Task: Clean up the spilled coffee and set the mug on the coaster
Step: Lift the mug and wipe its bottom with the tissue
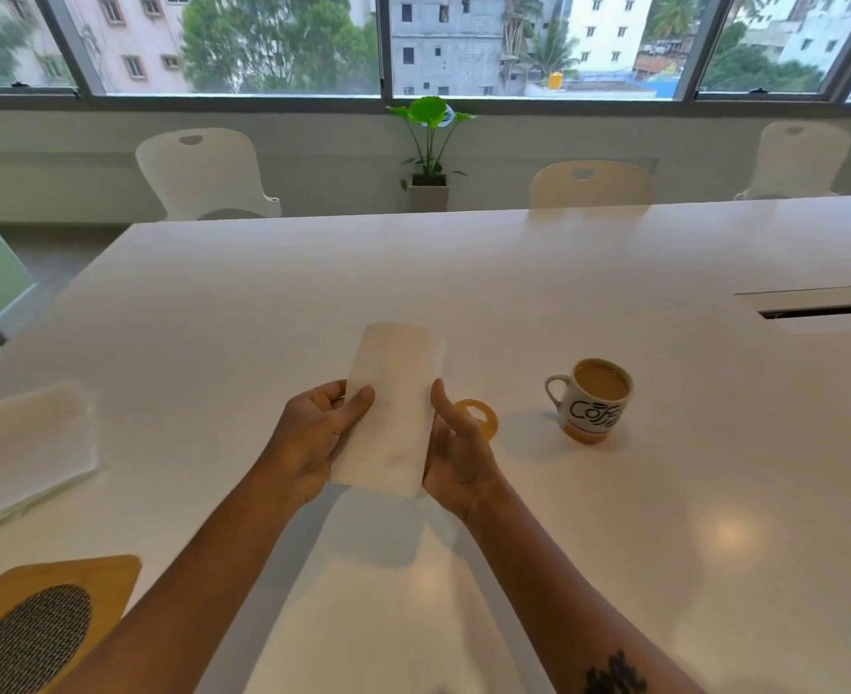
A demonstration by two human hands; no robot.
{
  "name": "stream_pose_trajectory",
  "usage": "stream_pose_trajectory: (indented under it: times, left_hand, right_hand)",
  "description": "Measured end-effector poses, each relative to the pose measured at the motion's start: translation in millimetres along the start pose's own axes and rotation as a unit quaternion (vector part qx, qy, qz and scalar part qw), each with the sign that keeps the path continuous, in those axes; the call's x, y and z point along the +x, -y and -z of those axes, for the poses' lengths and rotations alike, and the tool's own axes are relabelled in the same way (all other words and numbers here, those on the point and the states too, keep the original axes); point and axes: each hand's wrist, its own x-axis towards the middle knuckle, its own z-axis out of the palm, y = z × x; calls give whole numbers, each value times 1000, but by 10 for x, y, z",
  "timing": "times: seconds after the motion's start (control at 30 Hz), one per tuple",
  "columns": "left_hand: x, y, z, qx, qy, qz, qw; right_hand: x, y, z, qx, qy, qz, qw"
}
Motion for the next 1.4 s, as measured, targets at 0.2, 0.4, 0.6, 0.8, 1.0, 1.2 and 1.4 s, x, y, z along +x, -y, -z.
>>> stream_pose_trajectory:
  times: [0.2,0.4,0.6,0.8,1.0,1.2,1.4]
  left_hand:
    - [-24,208,-328,57,-20,0,998]
    - [-103,410,-666,86,-25,-7,996]
    - [-142,552,-897,117,-9,-16,993]
    - [-88,685,-1014,148,-26,-19,988]
    - [-45,691,-1160,147,-25,-8,989]
    - [-5,667,-1314,151,-10,-3,989]
    - [-13,677,-1501,157,20,-12,987]
  right_hand:
    - [-202,149,189,-52,-57,54,996]
    - [-405,197,325,-67,-62,28,995]
    - [-580,241,519,-79,-92,16,993]
    - [-683,335,653,-76,-132,42,988]
    - [-802,444,760,-79,-149,52,984]
    - [-871,542,886,-88,-178,65,978]
    - [-947,629,908,-106,-181,93,973]
